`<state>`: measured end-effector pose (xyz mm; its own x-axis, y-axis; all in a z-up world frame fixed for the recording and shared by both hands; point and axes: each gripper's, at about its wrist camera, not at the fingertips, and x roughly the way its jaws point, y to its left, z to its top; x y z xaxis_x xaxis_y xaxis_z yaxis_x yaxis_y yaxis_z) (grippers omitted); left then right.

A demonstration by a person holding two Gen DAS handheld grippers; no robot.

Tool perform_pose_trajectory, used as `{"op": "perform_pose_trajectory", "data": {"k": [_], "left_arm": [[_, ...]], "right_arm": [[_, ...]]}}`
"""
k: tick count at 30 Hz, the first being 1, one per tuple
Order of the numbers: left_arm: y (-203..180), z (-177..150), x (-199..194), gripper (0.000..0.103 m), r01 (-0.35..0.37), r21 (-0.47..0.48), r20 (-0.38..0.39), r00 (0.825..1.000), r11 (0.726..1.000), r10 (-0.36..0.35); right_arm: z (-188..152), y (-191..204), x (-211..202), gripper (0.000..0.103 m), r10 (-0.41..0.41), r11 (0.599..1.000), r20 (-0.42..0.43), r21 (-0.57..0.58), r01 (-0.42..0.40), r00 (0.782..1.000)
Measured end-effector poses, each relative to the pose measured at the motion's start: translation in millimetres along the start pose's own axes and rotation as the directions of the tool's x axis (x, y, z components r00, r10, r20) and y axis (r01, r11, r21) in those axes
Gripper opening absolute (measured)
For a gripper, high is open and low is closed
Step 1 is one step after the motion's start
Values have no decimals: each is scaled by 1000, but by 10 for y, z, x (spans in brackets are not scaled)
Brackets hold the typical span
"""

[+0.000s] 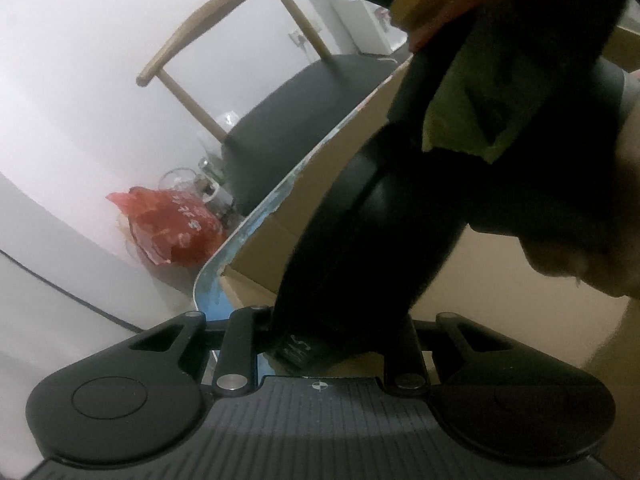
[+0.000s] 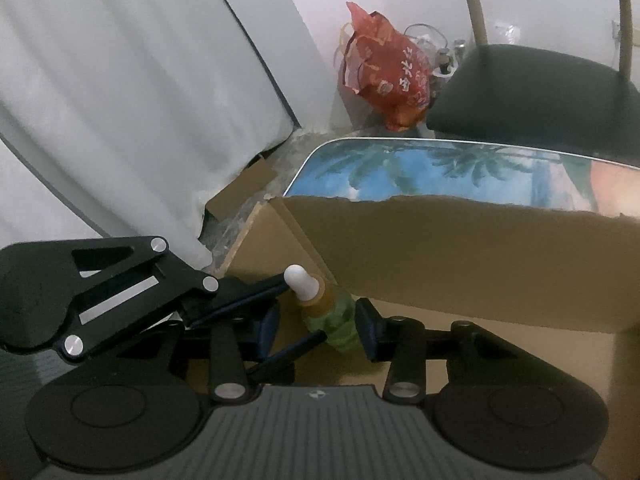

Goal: Organize rigid objects
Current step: 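Carry the dropper bottle with the right gripper and lower it into the cardboard box, then open the right gripper and withdraw it from the box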

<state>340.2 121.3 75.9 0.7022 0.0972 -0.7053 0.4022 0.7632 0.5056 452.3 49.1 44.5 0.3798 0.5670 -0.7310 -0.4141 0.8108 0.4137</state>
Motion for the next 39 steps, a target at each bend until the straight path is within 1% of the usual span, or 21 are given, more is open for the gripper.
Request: {"op": "perform_pose_trajectory", "data": {"k": [4, 11, 15, 19, 22, 23, 24, 25, 26, 27, 28, 29, 30, 31, 35, 39], "left_arm": [[-26, 0, 36, 25, -32, 32, 12, 999, 999, 32], [7, -21, 79, 25, -59, 41, 73, 996, 997, 56], [-20, -44, 108, 25, -77, 73, 68, 995, 994, 72], [-30, -30, 103, 27, -72, 85, 50, 996, 994, 68], [-51, -7, 65, 34, -66, 77, 37, 997, 995, 64], [-57, -4, 47, 36, -64, 71, 33, 998, 995, 62], [-63, -4, 24, 39, -60, 63, 34, 998, 996, 58], [-78, -8, -8, 40, -62, 65, 38, 998, 996, 59], [-103, -14, -40, 45, -70, 74, 44, 997, 995, 67], [-132, -21, -78, 50, -76, 86, 50, 996, 993, 72], [-164, -30, -121, 53, -81, 95, 55, 996, 992, 76], [-188, -38, -157, 57, -88, 99, 59, 995, 991, 83], [-205, -45, -196, 59, -94, 97, 62, 994, 991, 89], [-213, -48, -224, 60, -102, 92, 57, 994, 991, 97], [-200, -96, -355, 60, -115, 62, 48, 993, 991, 112], [-165, -188, -549, 60, -138, 32, 48, 990, 990, 136]], "right_arm": [[8, -20, 16, 41, 14, 1000, 16, 10, -14, 1000], [32, 34, -10, 38, -17, 999, 64, -26, 19, 998], [26, 64, 11, 38, -21, 999, 71, -44, 24, 997], [29, 87, 15, 38, -27, 998, 57, -63, 31, 998], [30, 67, -18, 39, -11, 999, 39, -44, 13, 999], [29, 59, -24, 42, -7, 999, 28, -35, 8, 1000], [27, 53, -40, 49, -13, 1000, 23, -21, 13, 1000], [24, 50, -60, 52, -19, 1000, 23, -12, 19, 1000], [17, 50, -83, 57, -23, 1000, 26, -10, 23, 999], [12, 58, -106, 59, -28, 1000, 27, -9, 28, 999], [8, 62, -123, 60, -32, 999, 26, -8, 32, 999], [3, 68, -151, 66, -29, 1000, 24, -5, 29, 999], [-3, 84, -181, 67, -24, 1000, 24, -3, 24, 999], [-10, 105, -208, 67, -26, 1000, 27, -8, 26, 999], [-40, 222, -301, 67, -48, 998, 38, -37, 50, 998], [-71, 259, -424, 67, -43, 999, 47, -21, 44, 998]]}}
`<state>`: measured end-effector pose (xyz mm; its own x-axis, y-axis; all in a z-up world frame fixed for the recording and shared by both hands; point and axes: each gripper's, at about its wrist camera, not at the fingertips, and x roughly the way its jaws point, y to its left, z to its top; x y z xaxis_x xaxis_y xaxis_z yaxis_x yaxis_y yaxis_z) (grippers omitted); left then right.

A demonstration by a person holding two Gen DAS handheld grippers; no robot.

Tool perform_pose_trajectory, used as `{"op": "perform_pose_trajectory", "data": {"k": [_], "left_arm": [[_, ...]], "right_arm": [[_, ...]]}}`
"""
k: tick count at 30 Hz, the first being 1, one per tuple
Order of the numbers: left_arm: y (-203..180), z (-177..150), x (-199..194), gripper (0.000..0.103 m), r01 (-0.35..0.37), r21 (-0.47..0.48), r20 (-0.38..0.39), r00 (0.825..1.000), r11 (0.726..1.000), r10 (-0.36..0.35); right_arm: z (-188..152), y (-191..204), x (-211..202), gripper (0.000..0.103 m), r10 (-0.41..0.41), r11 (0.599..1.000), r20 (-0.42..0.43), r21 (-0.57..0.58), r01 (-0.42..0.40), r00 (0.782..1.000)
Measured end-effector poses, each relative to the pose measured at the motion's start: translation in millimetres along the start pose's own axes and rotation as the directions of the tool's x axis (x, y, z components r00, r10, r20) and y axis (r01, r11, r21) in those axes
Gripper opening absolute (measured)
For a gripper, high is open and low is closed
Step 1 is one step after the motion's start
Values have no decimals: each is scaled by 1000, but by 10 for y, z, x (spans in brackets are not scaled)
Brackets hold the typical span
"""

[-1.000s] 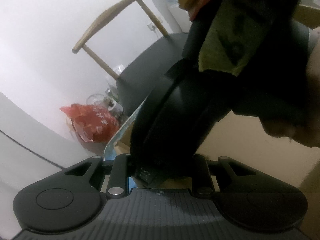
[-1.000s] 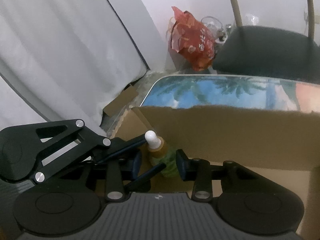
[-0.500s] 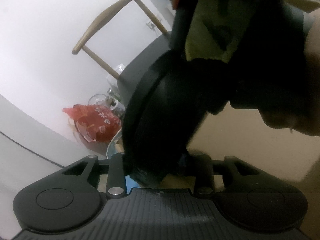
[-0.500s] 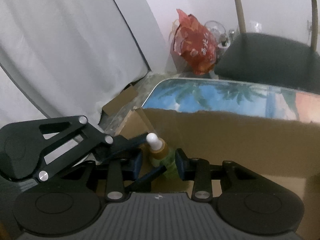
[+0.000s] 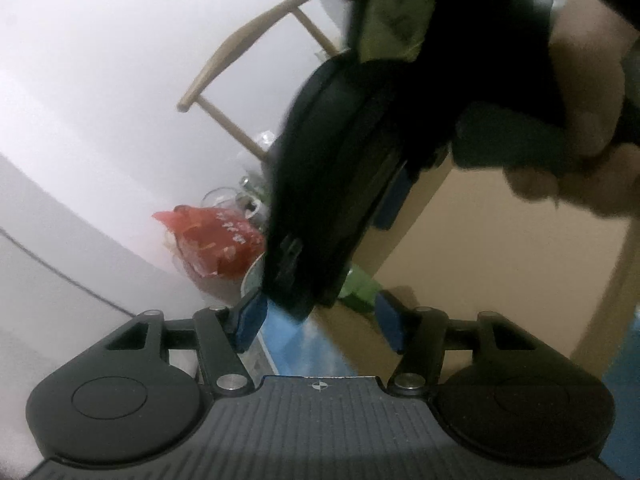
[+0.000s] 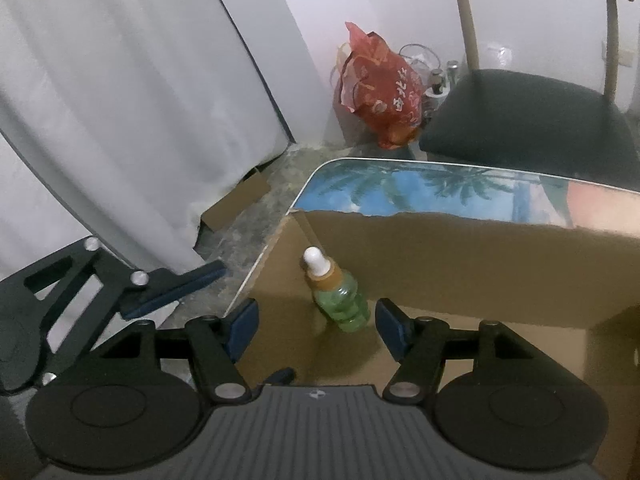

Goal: Organize rigid objects
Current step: 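Open the right gripper and withdraw it from the box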

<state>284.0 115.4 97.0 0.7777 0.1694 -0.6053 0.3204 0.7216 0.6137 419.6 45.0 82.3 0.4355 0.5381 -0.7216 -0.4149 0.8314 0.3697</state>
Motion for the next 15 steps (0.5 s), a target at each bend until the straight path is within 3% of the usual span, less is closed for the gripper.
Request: {"op": "perform_pose_trajectory", "data": {"k": [6, 10, 12, 15], "left_arm": [[121, -198, -508, 63, -18, -132, 37, 999, 991, 23], [179, -397, -879, 66, 12, -273, 103, 995, 962, 17], [138, -488, -1111, 67, 31, -332, 151, 988, 943, 20], [11, -556, -1380, 71, 115, -398, 263, 965, 910, -7]], "right_arm": [[-63, 73, -375, 67, 29, 999, 43, 14, -30, 999], [-165, 165, -756, 67, 44, 999, 82, -19, -42, 996], [-256, 172, -986, 68, 71, 997, 105, -19, -69, 992], [-395, 156, -1342, 68, 129, 991, 127, -34, -126, 983]]}}
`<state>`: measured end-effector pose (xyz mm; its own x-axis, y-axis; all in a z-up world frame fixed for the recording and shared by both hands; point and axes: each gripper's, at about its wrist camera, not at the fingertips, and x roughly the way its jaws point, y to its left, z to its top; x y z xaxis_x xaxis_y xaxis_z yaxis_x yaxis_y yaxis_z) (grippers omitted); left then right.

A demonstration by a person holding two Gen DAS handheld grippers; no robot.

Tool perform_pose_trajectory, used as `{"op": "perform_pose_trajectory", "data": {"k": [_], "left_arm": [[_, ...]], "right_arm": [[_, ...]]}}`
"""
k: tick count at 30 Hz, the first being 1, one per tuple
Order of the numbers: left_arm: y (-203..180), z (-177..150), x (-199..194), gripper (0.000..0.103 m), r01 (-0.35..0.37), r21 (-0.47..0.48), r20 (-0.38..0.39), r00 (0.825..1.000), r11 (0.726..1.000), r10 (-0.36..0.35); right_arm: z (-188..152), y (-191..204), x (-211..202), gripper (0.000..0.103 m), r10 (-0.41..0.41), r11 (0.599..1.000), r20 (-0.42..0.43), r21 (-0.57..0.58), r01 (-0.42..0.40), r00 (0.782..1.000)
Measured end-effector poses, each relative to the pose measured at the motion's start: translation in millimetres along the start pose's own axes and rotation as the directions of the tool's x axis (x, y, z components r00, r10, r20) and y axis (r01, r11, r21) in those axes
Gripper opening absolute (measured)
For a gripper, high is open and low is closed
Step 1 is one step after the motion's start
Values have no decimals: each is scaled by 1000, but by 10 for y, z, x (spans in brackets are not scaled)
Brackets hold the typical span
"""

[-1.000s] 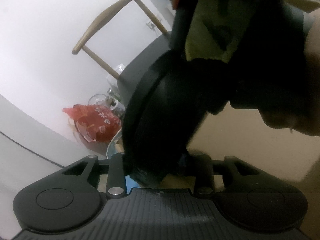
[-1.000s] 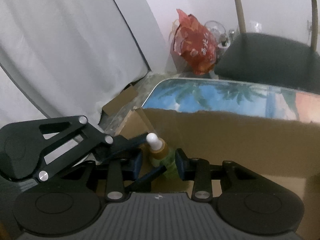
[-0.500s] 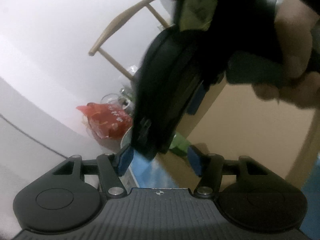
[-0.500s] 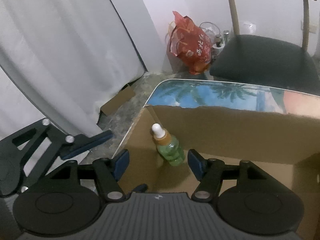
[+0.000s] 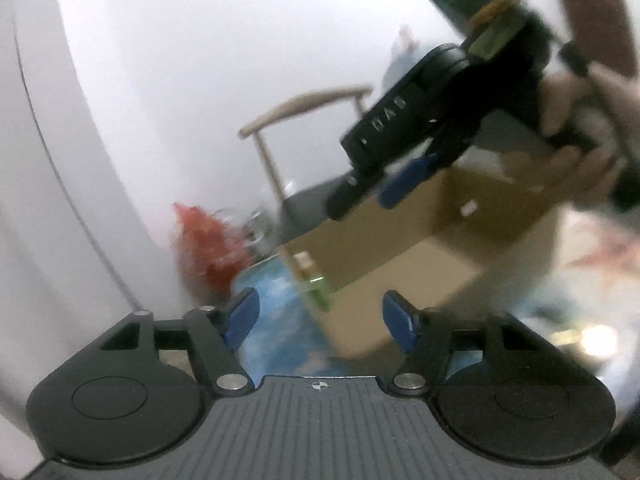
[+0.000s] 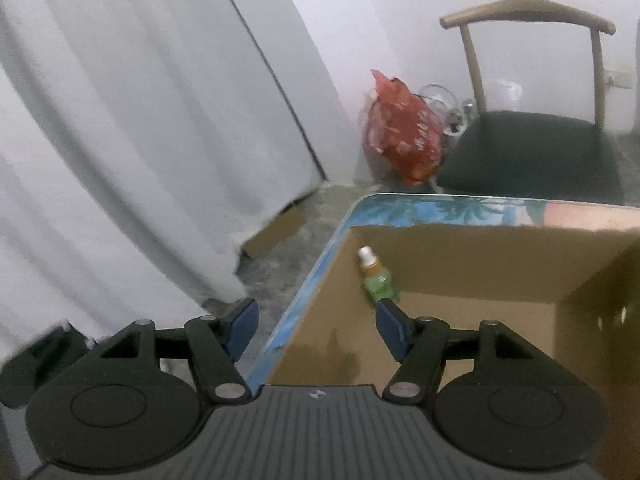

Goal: Organize rigid objects
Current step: 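Open the right gripper and withdraw it from the box, then close the right gripper around the white supplement bottle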

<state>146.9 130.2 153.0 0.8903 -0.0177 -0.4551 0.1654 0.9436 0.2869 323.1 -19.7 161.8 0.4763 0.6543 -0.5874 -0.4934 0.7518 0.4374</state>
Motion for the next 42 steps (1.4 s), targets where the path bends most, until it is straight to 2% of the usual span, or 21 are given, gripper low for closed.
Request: {"op": "perform_pose_trajectory", "data": {"k": [3, 5, 8, 13, 15, 16, 19, 22, 24, 33, 35, 38, 42], "left_arm": [[-132, -161, -252, 76, 72, -85, 70, 995, 994, -66], [-189, -252, -214, 82, 127, -124, 79, 990, 984, -118], [-388, -450, -92, 83, 192, -124, 84, 980, 973, -183], [-654, -662, 178, 85, 228, -109, 87, 972, 968, -219], [-723, -703, 263, 80, 266, -121, 71, 963, 956, -259], [-813, -755, 72, 80, 267, -127, 69, 963, 955, -260], [-877, -809, 113, 77, 260, -138, 96, 964, 956, -248], [-864, -829, 239, 68, 261, -182, 96, 964, 948, -247], [-845, -846, 289, 53, 269, -211, 98, 962, 940, -253], [-814, -884, 225, 53, 241, -181, 109, 969, 954, -224], [-789, -894, 200, 53, 242, -187, 109, 968, 952, -225], [-768, -910, 176, 53, 247, -192, 112, 967, 950, -229], [-774, -925, 148, 53, 243, -182, 126, 967, 953, -222]], "right_arm": [[-150, 13, -423, 71, 30, 999, 73, -42, -27, 997], [-290, 18, -603, 76, 35, 997, 108, -67, -28, 994], [-550, 20, -667, 76, 21, 995, 67, -94, -14, 998], [-999, 88, -587, 76, 3, 980, -2, -198, -4, 1000], [-1117, 112, -573, 76, 7, 975, -19, -221, -11, 1000], [-1162, 116, -573, 76, 14, 973, -25, -229, -20, 1000], [-1244, 153, -578, 76, 8, 960, -13, -279, -11, 1000], [-1291, 239, -563, 76, -33, 933, 31, -357, 42, 999], [-1304, 235, -515, 76, -24, 935, 8, -353, 25, 1000], [-1425, 142, -350, 76, -54, 934, -62, -357, 28, 997], [-1461, 175, -344, 76, -71, 915, -60, -401, 41, 996], [-1530, 251, -343, 78, -105, 866, -37, -495, 73, 994], [-1534, 316, -271, 77, -99, 851, -51, -522, 58, 994]]}}
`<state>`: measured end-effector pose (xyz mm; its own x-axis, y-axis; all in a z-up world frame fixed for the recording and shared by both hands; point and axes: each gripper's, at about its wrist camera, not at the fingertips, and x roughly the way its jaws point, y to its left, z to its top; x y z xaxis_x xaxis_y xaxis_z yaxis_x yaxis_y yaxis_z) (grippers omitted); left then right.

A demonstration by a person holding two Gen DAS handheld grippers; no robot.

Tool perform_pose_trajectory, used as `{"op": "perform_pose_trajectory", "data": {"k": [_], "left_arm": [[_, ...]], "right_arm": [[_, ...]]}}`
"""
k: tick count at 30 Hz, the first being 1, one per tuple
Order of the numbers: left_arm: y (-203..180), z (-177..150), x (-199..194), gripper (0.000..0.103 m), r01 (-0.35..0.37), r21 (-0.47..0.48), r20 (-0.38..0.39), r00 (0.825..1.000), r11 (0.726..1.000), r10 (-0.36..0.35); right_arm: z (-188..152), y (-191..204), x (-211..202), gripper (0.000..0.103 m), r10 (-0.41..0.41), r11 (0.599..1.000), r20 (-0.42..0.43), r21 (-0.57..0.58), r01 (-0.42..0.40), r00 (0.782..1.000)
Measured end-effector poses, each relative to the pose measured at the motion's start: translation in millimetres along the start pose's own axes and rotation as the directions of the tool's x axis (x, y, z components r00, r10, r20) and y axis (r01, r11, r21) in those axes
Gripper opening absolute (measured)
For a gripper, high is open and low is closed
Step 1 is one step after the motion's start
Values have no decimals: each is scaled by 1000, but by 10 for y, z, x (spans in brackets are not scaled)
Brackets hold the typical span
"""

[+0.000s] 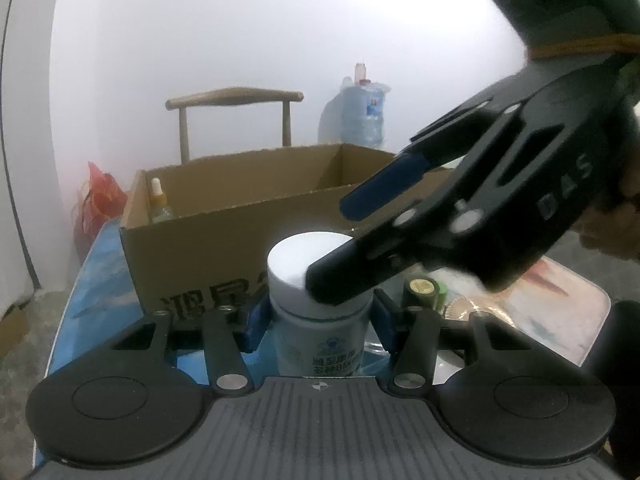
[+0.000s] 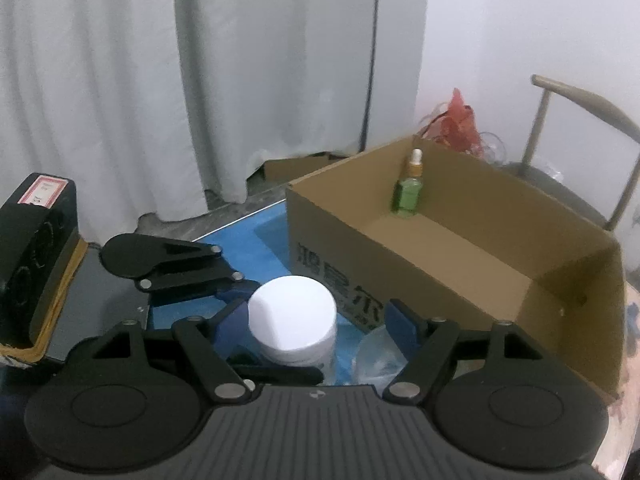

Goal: Organize rigid objects
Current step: 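Close the right gripper around the white supplement bottle, then carry the white bottle with the right gripper and lower it into the box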

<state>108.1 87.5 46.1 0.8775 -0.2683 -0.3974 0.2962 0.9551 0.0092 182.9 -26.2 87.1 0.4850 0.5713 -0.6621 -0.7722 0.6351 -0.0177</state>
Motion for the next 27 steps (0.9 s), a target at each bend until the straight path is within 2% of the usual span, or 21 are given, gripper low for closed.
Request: {"op": "perform_pose_trajectory", "data": {"k": [4, 5, 6, 7, 12, 17, 22, 27], "left_arm": [[-31, 8, -37, 53, 11, 5, 5, 1000, 1000, -11], [-34, 5, -33, 53, 5, 9, 2, 1000, 1000, -5], [-33, -4, -26, 53, -1, 13, -1, 1000, 1000, 1], [-21, -13, -29, 53, 0, 9, 3, 1000, 1000, 0], [7, 38, -75, 53, 6, -1, 26, 1000, 1000, -5], [13, 240, -203, 53, 2, -14, 49, 999, 1000, -1], [63, 613, -388, 52, -3, -27, 72, 997, 1000, 5], [191, 1121, -411, 52, -12, 38, 71, 997, 999, 9]], "right_arm": [[9, 95, 176, 74, -10, 998, -56, -56, 6, 998], [-9, 114, 220, 71, -6, 998, -72, -65, 2, 997], [-32, 111, 232, 58, 16, 998, -74, -57, -21, 997], [-46, 110, 240, 55, 25, 998, -70, -47, -28, 997], [-45, 142, 193, 55, 14, 998, -37, -54, -16, 999], [137, 159, 33, 55, 13, 996, -20, -85, -14, 1000], [467, 141, -234, 56, 29, 995, 9, -98, -28, 1000], [895, 72, -437, 56, 11, 995, 46, -102, -7, 999]]}}
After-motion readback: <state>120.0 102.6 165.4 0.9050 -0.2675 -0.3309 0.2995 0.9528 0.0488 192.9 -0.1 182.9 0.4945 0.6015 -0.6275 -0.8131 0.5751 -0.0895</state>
